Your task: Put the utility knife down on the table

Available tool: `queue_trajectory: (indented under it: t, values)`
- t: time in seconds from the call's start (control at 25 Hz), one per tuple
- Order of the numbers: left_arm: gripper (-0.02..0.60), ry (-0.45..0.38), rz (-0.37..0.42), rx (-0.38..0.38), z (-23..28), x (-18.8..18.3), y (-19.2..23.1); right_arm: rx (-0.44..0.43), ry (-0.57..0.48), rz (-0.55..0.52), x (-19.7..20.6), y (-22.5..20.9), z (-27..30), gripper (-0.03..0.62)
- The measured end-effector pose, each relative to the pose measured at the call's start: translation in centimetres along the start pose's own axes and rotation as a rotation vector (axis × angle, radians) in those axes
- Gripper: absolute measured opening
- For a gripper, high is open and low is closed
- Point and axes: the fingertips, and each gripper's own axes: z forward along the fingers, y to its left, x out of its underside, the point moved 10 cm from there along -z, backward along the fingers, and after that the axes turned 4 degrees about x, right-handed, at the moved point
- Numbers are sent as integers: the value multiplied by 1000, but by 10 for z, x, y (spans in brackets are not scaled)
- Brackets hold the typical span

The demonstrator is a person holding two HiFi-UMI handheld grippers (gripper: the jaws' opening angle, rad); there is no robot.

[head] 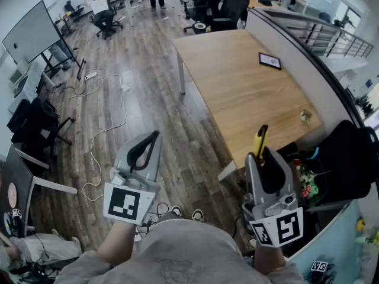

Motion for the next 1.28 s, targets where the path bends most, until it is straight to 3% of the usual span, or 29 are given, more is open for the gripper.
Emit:
queue_trajectory:
  t: [0.76,1.04,1.28]
  values:
    - [0,20,3,-27,13,3,-20,-10,56,5,14,-28,2,126]
    - [0,6,-9,-31,36,17,0,-16,82,8,33,-33,35,124]
    - [0,9,-16,-33,68,29,43,-21,104,16,48,-37,86,124]
